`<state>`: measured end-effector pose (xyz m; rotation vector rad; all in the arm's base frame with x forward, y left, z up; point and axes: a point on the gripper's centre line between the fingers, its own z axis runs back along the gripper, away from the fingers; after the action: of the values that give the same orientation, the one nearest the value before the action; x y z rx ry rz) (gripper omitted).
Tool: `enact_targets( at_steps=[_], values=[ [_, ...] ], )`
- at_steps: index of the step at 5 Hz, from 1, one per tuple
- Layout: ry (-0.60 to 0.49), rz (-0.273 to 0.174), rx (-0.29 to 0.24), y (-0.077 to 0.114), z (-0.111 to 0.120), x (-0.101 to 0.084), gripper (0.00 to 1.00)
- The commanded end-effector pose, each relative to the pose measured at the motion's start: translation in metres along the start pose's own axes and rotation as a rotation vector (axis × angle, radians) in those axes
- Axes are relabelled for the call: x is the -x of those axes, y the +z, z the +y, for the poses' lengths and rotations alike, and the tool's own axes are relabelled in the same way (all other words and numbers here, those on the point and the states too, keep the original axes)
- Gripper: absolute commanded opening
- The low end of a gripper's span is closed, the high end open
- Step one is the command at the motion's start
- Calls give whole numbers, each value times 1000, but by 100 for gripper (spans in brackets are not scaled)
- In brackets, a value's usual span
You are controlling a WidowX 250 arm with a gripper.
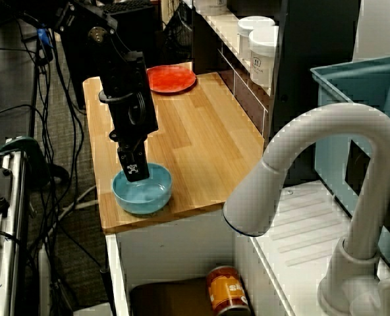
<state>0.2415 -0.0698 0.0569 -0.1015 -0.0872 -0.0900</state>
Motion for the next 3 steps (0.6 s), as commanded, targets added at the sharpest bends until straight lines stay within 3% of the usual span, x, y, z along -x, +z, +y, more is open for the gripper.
enact_targets(
  at_steps=[1,2,3],
  values=[
    [18,-5,-37,-25,-1,-6,38],
    [26,-1,-40,-29,0,-9,37],
    [35,12,-35,-29,1,-15,55]
  ],
)
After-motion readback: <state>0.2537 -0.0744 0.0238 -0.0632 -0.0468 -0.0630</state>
